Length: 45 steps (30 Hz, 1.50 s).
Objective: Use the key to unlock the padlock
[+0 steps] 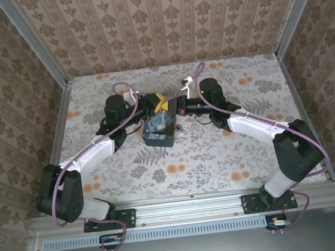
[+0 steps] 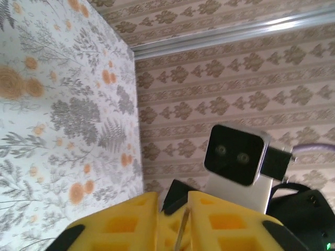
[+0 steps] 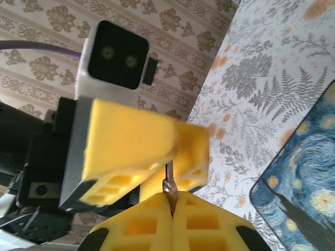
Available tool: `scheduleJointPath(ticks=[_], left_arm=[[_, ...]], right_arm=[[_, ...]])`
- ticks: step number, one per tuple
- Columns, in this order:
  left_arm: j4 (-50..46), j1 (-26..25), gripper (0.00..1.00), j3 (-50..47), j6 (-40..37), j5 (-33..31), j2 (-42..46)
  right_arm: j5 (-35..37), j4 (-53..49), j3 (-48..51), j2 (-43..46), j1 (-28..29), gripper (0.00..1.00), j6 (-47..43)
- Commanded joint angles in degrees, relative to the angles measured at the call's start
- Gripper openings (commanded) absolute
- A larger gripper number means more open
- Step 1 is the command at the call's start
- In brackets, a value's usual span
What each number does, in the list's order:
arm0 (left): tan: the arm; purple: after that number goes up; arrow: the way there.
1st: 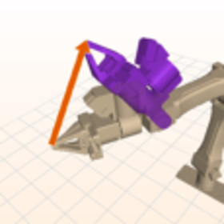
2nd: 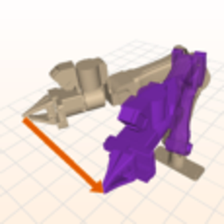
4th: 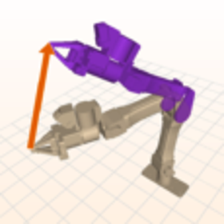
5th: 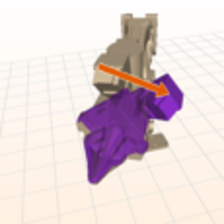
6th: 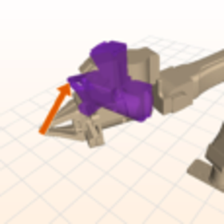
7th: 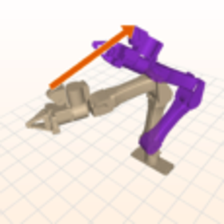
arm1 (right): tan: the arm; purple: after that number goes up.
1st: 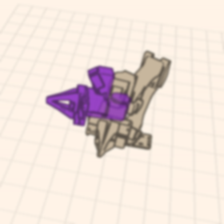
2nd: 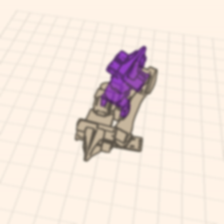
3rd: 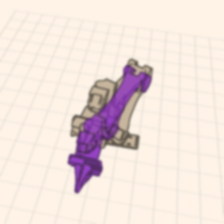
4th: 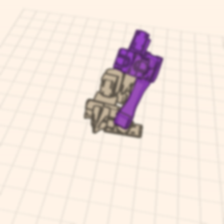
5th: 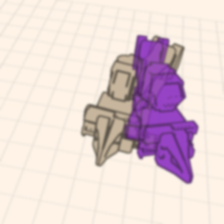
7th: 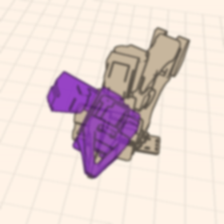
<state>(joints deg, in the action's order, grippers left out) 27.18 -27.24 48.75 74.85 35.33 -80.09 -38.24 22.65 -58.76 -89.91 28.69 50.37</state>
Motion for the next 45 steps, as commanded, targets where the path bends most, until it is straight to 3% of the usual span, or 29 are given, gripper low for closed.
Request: scheduleJointPath(ticks=[1, 5, 9, 13, 17, 23, 40, 45], left_arm=[[-16.27, 1.70, 0.32, 4.64, -10.28, 1.05, 4.50], [-29.42, 4.02, 0.41, 8.79, -20.47, 3.31, 6.41], [-33.31, 5.80, 0.43, 9.58, -25.82, 7.12, 7.02], [-38.00, 3.91, 0.42, 12.73, -35.43, 13.57, 4.86], [-47.60, 2.65, 0.39, 17.13, -47.09, 14.76, 2.54], [-54.44, 2.13, 0.34, 20.40, -56.77, 15.72, -0.35], [-55.58, -1.41, 0.30, 21.12, -61.06, 18.11, -3.14], [-55.63, -1.41, 0.24, 21.21, -61.13, 18.19, -3.31]], right_arm=[[-2.49, -3.02, 0.50, 0.61, -1.25, 0.00, -4.90], [-4.85, -10.54, -0.50, 0.68, -1.85, 0.00, -12.92], [-8.15, -16.46, -1.56, 0.87, -2.41, 0.00, -20.09], [-12.16, -23.08, -3.82, 0.93, -2.43, 0.00, -26.42], [-13.75, -29.25, -5.58, 1.63, -2.41, 0.00, -31.08], [-15.76, -33.47, -5.88, 2.85, -2.14, 0.00, -34.52], [-16.43, -34.61, -7.47, 2.28, -1.20, 0.00, -35.22], [-16.42, -34.62, -7.55, 2.17, -0.65, 0.00, -35.16]])
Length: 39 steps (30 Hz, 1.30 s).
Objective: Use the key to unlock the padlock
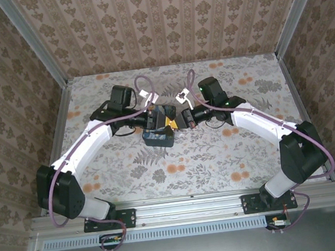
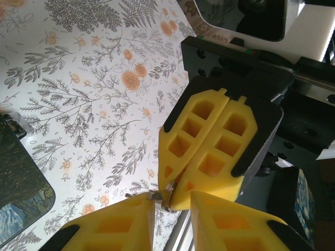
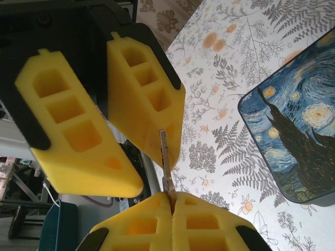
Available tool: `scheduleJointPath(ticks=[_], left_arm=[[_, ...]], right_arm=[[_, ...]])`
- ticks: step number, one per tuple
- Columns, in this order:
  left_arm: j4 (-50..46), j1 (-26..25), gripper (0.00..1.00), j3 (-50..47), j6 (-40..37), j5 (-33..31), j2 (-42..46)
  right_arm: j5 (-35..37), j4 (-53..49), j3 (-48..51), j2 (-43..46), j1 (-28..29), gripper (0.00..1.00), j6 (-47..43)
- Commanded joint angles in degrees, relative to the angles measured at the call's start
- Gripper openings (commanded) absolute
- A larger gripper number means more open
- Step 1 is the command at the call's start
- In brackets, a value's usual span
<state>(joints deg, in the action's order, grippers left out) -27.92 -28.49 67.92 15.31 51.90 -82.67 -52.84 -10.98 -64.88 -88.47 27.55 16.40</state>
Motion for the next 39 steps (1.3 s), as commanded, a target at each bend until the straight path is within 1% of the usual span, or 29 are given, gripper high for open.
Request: scheduleJointPath(ticks=[1, 5, 7, 11, 14, 15, 17, 18, 19, 20, 21, 22, 23, 25, 30, 34, 39], left_arm=[[-0.55, -0.16, 0.24, 2.04, -1.69, 1.61, -0.73], [-0.82, -0.07, 0.24, 1.95, -2.12, 1.32, -0.73], [-0.63, -0.10, 0.22, 1.90, -2.17, 1.62, -0.73], [-0.49, -0.17, 0.12, 1.83, -2.45, 2.34, -0.65], [-0.19, -0.16, 0.02, 1.28, -2.71, 2.75, -0.66], [0.32, -0.18, 0.00, 1.00, -2.36, 2.98, -0.65], [2.24, -0.16, 0.00, 0.12, -0.83, 3.24, -0.46], [3.35, -0.14, 0.00, -0.42, 0.16, 2.98, -0.23], [4.74, -0.03, 0.00, -1.03, 1.18, 2.49, 0.16], [6.10, 0.00, 0.00, -1.81, 2.12, 1.86, 0.58], [8.43, 0.23, 0.00, -2.87, 3.68, 1.62, 1.06], [10.82, 0.38, 0.00, -3.73, 5.21, 1.82, 1.38], [12.52, 0.50, 0.00, -4.43, 6.31, 1.97, 1.45], [16.06, 0.32, 0.00, -5.61, 8.69, 3.02, 1.59], [22.15, -0.58, 0.00, -6.97, 12.35, 5.78, 0.89], [24.83, -0.78, 0.00, -7.08, 14.12, 6.27, 0.10], [30.89, -0.95, 0.00, -8.27, 18.40, 7.59, 0.24]], right_arm=[[-1.92, -1.10, -1.42, 0.75, 0.63, 0.00, -1.28], [-2.61, -1.84, -1.29, 0.72, 0.76, 0.00, -1.95], [-2.62, -2.46, -1.30, 0.84, 0.99, 0.00, -2.40], [-2.52, -2.98, -1.21, 0.59, 1.08, 0.00, -2.69], [-2.47, -2.99, -1.17, 0.57, 1.04, 0.00, -2.70], [-2.36, -2.95, -1.21, 0.64, 1.04, 0.00, -2.70], [-2.43, -2.90, -1.21, 0.78, 1.02, 0.02, -2.78], [-2.44, -2.85, -1.21, 0.94, 0.95, 0.05, -2.87], [-2.52, -2.81, -1.04, 1.19, 0.90, 0.11, -2.95], [-2.47, -2.73, -0.67, 1.68, 0.84, 0.20, -2.96], [-2.36, -2.46, 0.17, 2.48, 0.68, 0.32, -2.92], [-2.30, -1.77, 1.46, 3.57, 0.46, 0.41, -2.75], [-2.06, -0.70, 2.88, 4.68, 0.17, 0.45, -2.29], [-0.85, 1.78, 5.36, 7.51, -0.79, 0.49, -0.63], [5.48, 6.79, 6.56, 11.54, -1.77, 0.51, 2.90], [6.08, 13.84, 7.22, 10.64, -1.80, 0.47, 7.17], [8.10, 18.76, 8.90, 9.39, -2.09, 0.43, 10.25]])
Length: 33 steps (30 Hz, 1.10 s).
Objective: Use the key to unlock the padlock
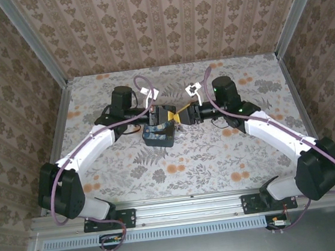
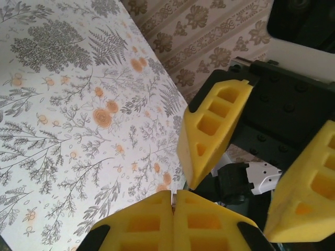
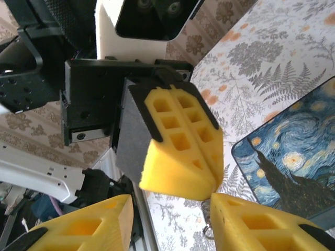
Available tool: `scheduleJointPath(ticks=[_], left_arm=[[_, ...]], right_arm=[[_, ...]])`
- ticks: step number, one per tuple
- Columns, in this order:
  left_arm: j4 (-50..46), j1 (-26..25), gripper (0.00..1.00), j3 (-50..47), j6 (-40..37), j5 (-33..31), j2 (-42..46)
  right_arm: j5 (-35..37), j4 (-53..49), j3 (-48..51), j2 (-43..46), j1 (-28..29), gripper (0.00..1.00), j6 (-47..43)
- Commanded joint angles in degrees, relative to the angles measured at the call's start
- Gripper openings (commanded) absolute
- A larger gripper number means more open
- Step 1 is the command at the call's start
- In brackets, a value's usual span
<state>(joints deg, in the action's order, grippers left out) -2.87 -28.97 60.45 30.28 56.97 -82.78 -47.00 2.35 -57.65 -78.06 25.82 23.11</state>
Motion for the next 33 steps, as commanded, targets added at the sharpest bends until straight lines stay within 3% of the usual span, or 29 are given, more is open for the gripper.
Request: scheduleJointPath(ticks=[1, 15, 24, 33], left_arm=[[6.29, -0.54, 0.00, -0.92, 3.80, 2.68, 0.43], [9.90, -0.30, 0.00, -2.25, 6.02, 1.30, 1.44], [15.71, 1.14, 0.00, -4.42, 10.35, 1.07, 2.77], [20.39, 1.99, 0.00, -6.08, 13.61, 1.05, 4.03]], right_arm=[[2.48, 7.27, 2.37, -1.04, -0.65, 0.42, 4.83], [-2.26, 25.17, 8.42, -3.68, -1.61, 0.27, 18.50], [-1.71, 30.32, 11.26, -2.10, -2.11, 0.32, 22.46], [-0.75, 39.07, 12.85, -3.17, -3.21, 0.30, 28.90]])
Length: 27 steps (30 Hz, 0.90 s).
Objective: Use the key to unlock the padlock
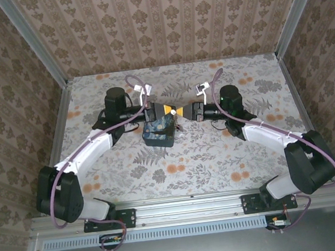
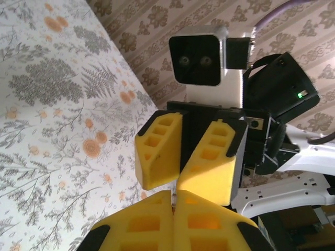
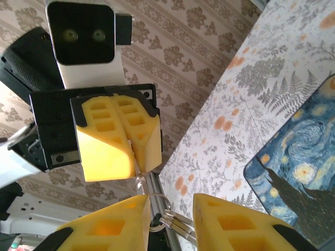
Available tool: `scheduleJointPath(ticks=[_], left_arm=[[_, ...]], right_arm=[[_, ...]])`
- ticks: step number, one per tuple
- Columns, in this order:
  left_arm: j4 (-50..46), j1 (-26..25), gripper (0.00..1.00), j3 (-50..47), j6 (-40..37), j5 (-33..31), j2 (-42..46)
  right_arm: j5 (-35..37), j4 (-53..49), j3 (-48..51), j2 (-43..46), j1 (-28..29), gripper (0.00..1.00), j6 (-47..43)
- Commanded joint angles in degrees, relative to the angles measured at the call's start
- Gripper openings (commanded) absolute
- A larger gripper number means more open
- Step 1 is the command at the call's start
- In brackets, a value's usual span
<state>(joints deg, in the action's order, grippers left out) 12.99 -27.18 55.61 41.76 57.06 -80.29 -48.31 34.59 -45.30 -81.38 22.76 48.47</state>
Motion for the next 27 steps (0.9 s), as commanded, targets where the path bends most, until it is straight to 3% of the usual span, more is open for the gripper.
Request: scheduleJointPath(ticks=[1, 8, 27], left_arm=[[5.27, 0.22, 0.00, -1.43, 2.56, 1.04, 1.54], [6.33, 0.36, 0.00, -2.31, 3.63, 0.71, 2.16], [10.94, 3.05, 0.00, -3.06, 7.40, -0.61, 2.61]], right_arm=[[0.74, 7.88, 0.41, -0.31, -0.15, 0.31, 4.33], [1.43, 14.93, 0.40, -2.76, -0.06, 0.33, 9.12], [2.26, 16.30, -0.38, -3.76, 2.58, 0.31, 10.18]])
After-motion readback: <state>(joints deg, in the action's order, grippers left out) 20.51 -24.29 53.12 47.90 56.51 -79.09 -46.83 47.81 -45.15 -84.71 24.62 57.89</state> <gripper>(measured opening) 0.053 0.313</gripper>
